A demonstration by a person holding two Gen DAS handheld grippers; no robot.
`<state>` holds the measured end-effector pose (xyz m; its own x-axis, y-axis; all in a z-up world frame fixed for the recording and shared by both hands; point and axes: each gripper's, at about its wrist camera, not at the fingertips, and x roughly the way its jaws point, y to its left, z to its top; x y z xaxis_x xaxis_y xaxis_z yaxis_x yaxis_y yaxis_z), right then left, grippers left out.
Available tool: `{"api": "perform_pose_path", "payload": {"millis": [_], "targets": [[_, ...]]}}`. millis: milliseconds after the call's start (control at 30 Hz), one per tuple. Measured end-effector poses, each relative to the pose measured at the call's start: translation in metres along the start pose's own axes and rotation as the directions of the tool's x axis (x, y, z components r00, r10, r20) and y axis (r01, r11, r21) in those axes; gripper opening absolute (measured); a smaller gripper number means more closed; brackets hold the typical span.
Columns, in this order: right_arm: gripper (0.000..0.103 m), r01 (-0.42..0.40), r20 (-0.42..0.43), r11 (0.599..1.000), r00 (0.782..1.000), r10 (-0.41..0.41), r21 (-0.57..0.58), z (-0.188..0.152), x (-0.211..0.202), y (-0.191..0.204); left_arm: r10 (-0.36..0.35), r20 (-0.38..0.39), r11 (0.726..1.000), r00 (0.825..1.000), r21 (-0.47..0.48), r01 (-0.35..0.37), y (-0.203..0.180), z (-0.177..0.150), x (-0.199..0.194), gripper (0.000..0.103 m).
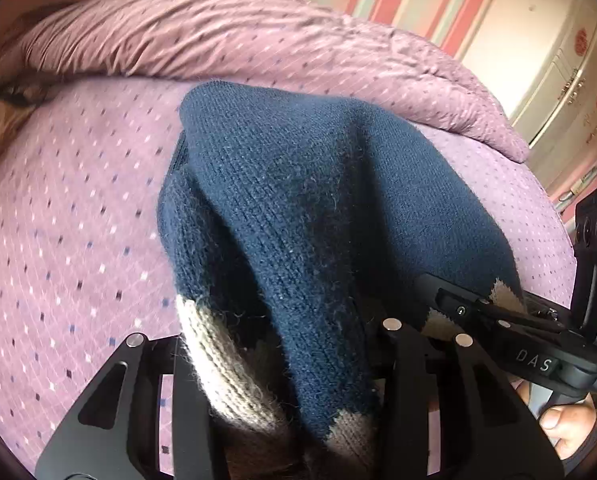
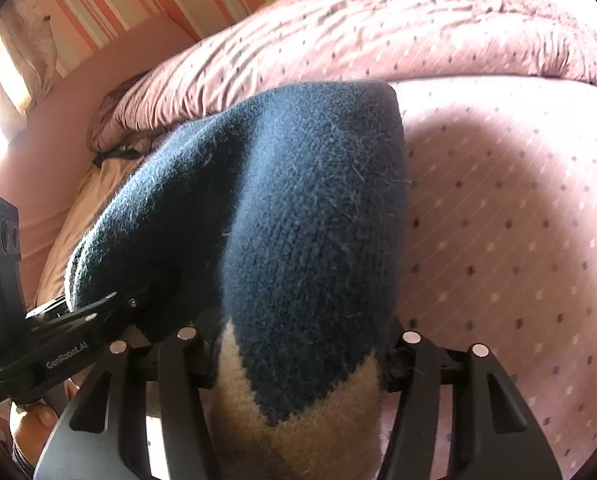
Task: Fold small clothes
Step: 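Grasp the sweater bundle with both grippers and lift it off the bedspread, then lower the bundle onto the bedspread and open both grippers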
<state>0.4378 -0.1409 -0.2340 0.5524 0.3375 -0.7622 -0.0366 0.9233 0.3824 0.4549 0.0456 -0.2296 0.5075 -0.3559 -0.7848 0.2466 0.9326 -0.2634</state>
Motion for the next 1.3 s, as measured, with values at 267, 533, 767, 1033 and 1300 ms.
{"api": "perform_pose_path", "payload": {"millis": [267,533,767,1033,1300], "targets": [[0.055,0.034,0.075,0.999,0.997,-0.037,0.042,0.007,-0.077,-0.065,-0.042,0.026,0.996,0.999,0.083,0.039,-0.091,0.009,-0.017,0.039],[0.055,0.129,0.061,0.985,0.989,-0.136,0.113,-0.013,-0.136,-0.179,-0.102,-0.030,0.986,0.994,0.133,0.105,-0.218,-0.013,0.012,0.039],[0.056,0.127,-0.010,0.982,0.992,-0.127,0.143,-0.047,-0.105,-0.258,-0.040,-0.084,0.989,0.996,0.139,0.051,-0.265,-0.058,0.075,0.040],[0.064,0.066,0.005,0.986,0.998,-0.068,0.155,-0.070,-0.085,-0.288,0.060,-0.038,0.984,0.997,0.173,-0.053,-0.275,-0.082,0.092,0.050],[0.072,0.055,-0.008,0.987,0.998,-0.054,0.154,-0.066,-0.076,-0.288,0.085,-0.056,0.983,0.995,0.166,-0.075,-0.271,-0.074,0.101,0.070]]}}
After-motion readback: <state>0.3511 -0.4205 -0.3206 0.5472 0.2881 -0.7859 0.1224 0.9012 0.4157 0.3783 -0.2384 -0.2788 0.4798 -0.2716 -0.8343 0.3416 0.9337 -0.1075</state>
